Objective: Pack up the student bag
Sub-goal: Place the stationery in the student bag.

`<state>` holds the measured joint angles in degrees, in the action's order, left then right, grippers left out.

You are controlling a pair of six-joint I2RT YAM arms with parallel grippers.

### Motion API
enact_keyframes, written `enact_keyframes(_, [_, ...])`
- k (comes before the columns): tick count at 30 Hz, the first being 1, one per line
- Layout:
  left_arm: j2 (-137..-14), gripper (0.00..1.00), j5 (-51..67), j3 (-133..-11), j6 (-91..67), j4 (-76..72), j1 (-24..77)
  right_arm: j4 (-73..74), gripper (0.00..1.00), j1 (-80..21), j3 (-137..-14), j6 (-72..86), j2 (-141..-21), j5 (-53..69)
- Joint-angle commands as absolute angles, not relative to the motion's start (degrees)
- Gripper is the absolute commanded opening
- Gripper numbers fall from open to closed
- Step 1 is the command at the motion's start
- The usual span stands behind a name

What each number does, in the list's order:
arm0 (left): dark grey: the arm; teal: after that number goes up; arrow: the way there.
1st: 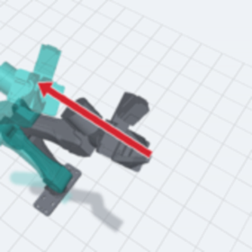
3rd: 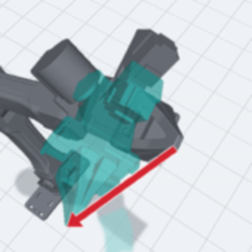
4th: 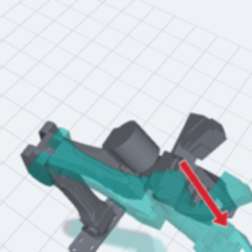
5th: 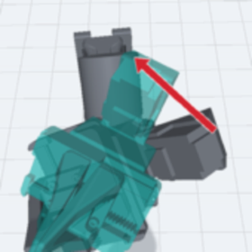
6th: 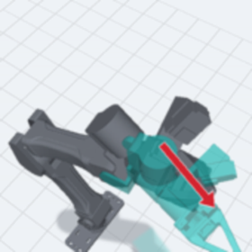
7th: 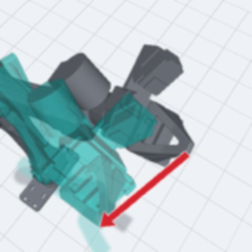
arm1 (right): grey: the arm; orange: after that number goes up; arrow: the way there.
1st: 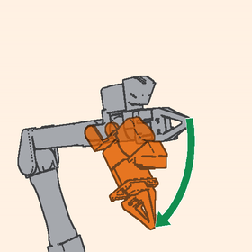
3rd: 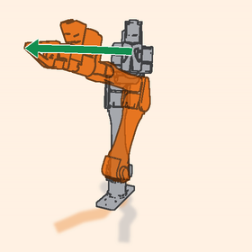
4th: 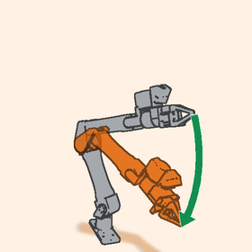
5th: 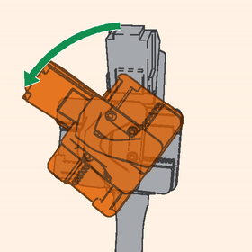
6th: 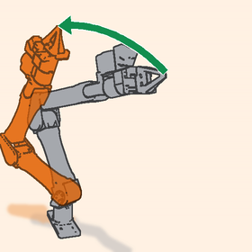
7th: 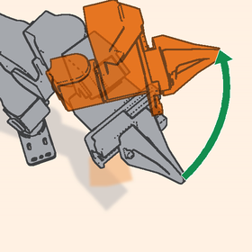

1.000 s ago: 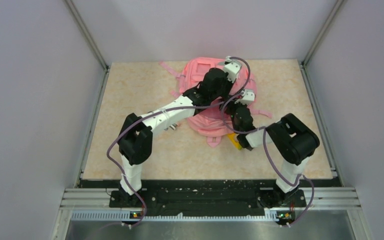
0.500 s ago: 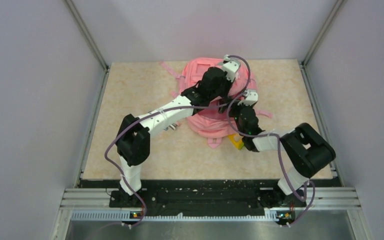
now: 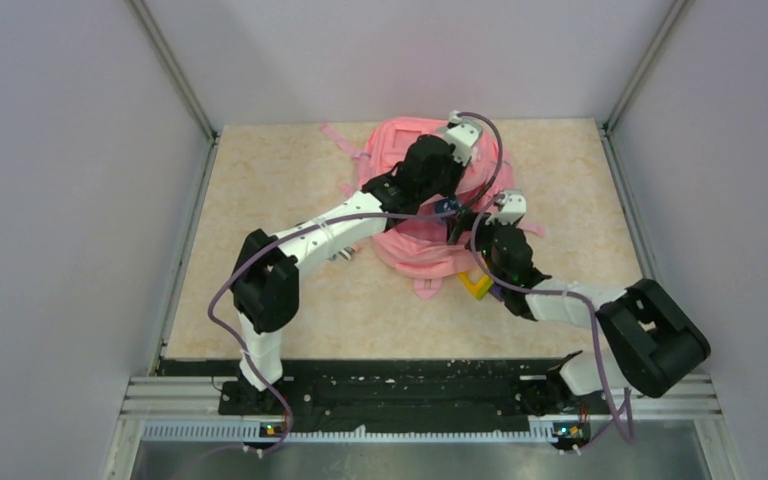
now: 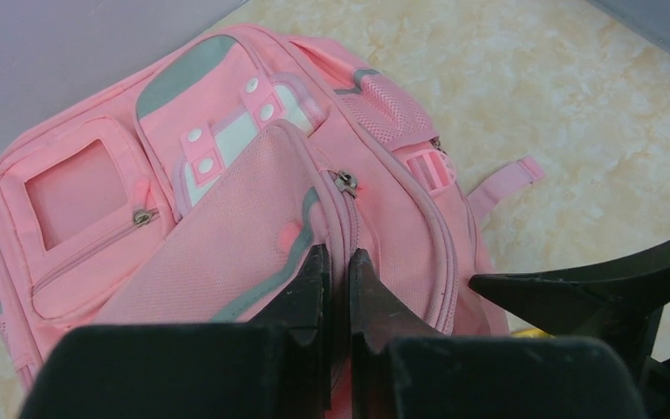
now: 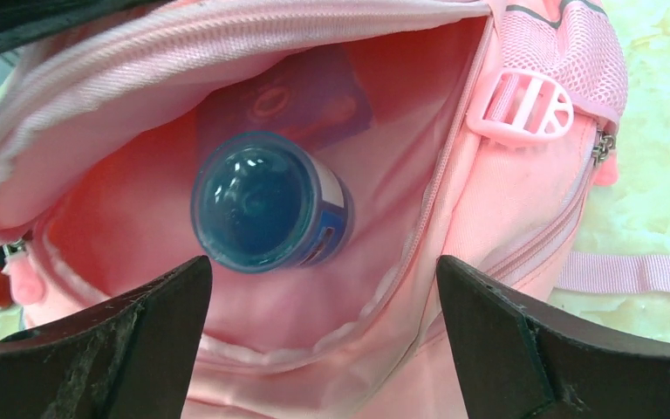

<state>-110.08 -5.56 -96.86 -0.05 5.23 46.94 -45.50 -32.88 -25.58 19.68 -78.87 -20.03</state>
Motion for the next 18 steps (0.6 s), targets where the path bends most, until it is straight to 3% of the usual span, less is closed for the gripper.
enact_keyframes(1, [-102.7, 0.05, -4.5, -97.4, 0.8, -1.3, 47.4, -39.5, 0.96, -33.0, -25.3, 20.7, -72.6, -16.7])
enact_keyframes(4, [-101.0, 0.38, -2.7, -95.2, 2.1, -1.6, 47.4, -35.8, 0.96, -33.0, -25.1, 20.7, -67.9, -16.2])
enact_keyframes(7, [-97.8, 0.58, -1.9, -92.2, 2.9, -1.2, 47.4, -29.2, 0.96, -33.0, -24.6, 20.7, -62.0, -18.3])
enact_keyframes(12, [-90.5, 0.7, -5.3, -84.8, -1.9, 2.3, 46.9, -19.1, 0.97, -33.0, -22.0, 21.2, -50.2, -23.2])
enact_keyframes(18, [-81.5, 0.72, -1.1, -68.3, -18.4, 1.6, 40.4, -11.2, 0.97, -33.0, -24.2, 20.0, -44.7, -21.6])
